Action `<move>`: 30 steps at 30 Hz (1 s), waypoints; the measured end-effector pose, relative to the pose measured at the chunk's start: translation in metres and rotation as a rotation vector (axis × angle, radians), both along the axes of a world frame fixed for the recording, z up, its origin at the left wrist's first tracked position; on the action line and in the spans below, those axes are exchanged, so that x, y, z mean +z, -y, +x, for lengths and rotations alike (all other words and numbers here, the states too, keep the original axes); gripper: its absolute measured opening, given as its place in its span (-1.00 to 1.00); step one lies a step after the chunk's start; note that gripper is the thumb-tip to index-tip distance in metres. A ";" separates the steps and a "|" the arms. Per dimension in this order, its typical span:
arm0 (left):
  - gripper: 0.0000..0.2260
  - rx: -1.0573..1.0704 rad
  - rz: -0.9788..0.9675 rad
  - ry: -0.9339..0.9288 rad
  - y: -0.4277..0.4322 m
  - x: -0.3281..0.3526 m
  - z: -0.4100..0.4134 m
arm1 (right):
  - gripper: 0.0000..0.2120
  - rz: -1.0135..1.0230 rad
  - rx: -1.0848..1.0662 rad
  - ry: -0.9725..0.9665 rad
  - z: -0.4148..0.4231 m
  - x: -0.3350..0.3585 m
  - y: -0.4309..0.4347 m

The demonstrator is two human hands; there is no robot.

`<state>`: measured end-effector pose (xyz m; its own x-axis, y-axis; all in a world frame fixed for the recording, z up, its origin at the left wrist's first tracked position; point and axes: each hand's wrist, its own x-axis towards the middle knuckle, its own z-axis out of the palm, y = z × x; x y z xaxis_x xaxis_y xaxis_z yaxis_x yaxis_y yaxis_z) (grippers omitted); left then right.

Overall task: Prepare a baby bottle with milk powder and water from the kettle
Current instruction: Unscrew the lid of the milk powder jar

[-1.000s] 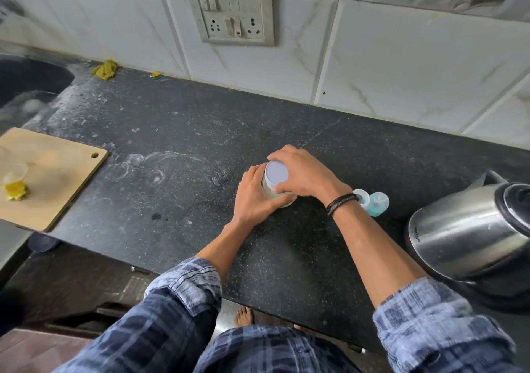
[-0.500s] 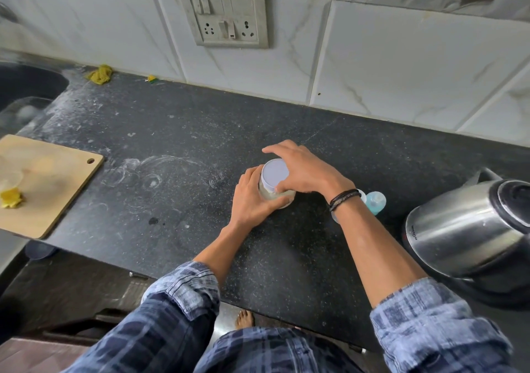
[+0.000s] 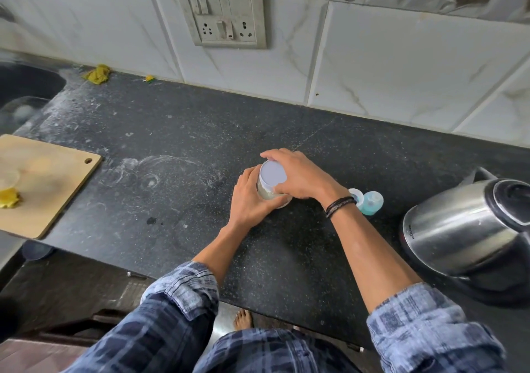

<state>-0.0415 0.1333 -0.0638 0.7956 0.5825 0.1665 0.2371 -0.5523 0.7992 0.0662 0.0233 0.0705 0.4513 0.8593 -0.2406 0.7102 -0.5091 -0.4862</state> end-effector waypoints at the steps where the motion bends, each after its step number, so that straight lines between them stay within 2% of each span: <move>1: -0.20 0.002 0.001 -0.003 0.000 0.000 0.000 | -0.17 -0.001 0.008 -0.021 0.002 0.001 0.000; 3: -0.19 0.002 -0.003 -0.016 0.000 0.001 0.000 | -0.17 0.017 0.018 -0.034 0.005 0.004 0.001; 8: -0.23 -0.003 0.003 0.002 0.000 -0.001 0.000 | -0.31 0.047 -0.034 0.042 -0.001 0.000 0.000; 13: -0.21 0.004 0.002 -0.009 0.000 0.000 0.000 | -0.21 0.062 -0.005 -0.025 0.002 0.002 0.001; 18: -0.22 -0.007 0.003 0.006 0.000 0.000 0.000 | -0.30 0.068 -0.054 0.048 -0.003 -0.003 -0.001; 22: -0.22 -0.007 -0.001 -0.005 0.000 0.001 -0.001 | -0.28 0.074 -0.010 -0.030 0.000 -0.001 0.000; 26: -0.21 -0.015 0.004 -0.004 0.001 0.002 0.000 | -0.37 0.123 -0.082 0.053 -0.001 -0.001 -0.003; 30: -0.20 -0.012 0.002 0.003 0.000 0.002 -0.001 | -0.32 0.054 -0.064 0.092 -0.004 -0.007 -0.002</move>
<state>-0.0427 0.1328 -0.0614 0.8021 0.5726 0.1698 0.2280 -0.5564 0.7990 0.0626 0.0258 0.0635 0.5239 0.8384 -0.1501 0.7198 -0.5300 -0.4483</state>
